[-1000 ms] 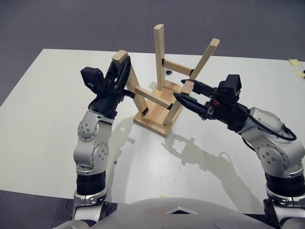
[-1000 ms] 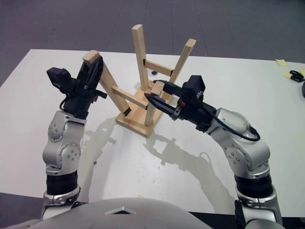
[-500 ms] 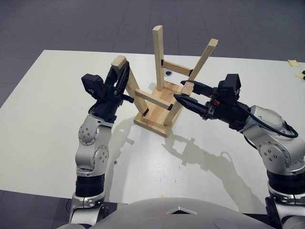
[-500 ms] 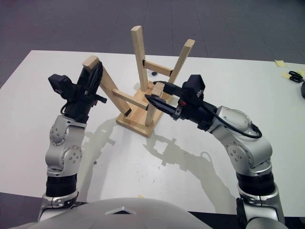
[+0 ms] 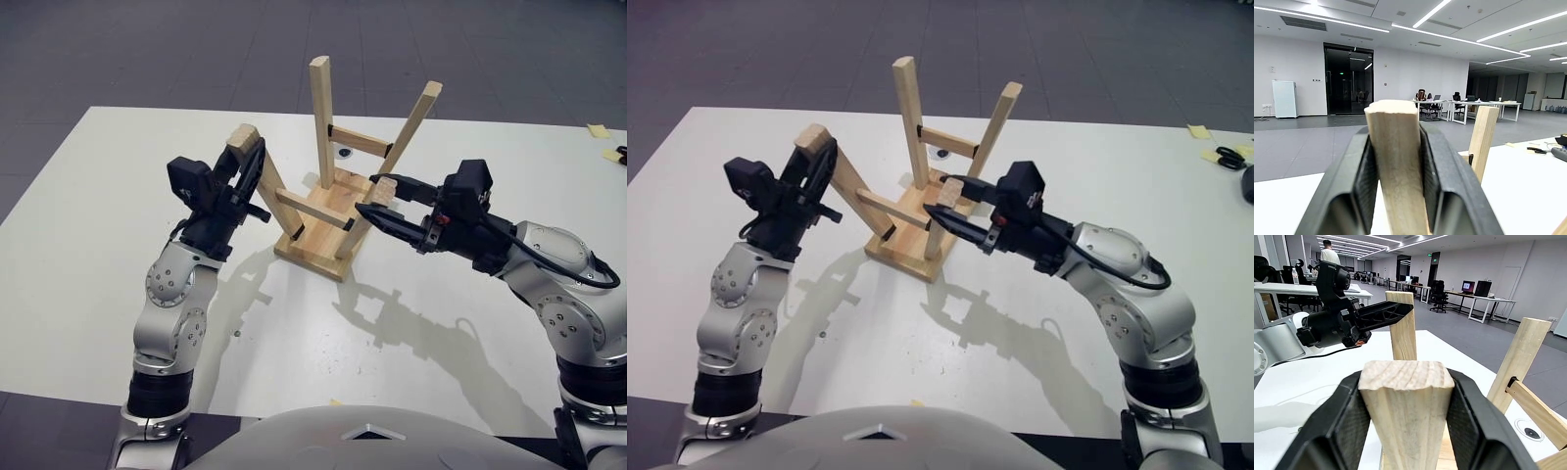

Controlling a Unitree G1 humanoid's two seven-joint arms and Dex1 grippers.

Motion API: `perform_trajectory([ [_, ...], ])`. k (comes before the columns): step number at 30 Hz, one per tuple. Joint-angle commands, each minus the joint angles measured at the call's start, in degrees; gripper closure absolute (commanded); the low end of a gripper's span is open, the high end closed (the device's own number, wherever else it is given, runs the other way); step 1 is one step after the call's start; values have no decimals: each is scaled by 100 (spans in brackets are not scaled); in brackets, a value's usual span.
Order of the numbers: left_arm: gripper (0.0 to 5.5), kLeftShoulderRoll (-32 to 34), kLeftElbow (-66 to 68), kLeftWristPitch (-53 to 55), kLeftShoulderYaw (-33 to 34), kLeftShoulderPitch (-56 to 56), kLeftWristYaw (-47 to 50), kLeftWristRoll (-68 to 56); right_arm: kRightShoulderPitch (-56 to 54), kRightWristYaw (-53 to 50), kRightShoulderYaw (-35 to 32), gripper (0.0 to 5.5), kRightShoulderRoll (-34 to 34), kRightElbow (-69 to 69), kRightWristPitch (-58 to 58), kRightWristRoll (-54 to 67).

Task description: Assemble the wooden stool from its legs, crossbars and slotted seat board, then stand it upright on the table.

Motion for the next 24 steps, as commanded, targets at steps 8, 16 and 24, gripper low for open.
perform_trajectory([
  [8, 444, 876, 279, 1526, -1629, 445, -373, 867, -395, -508, 554, 341, 313, 290, 1095, -101],
  [16, 369, 631, 161, 1536, -1173, 376, -16, 351, -485, -614, 378, 341, 532, 417, 917, -331],
  [24, 237, -165, -238, 2176, -99, -212, 113, -1111, -746, -912, -27, 300, 1033, 795, 484, -451],
])
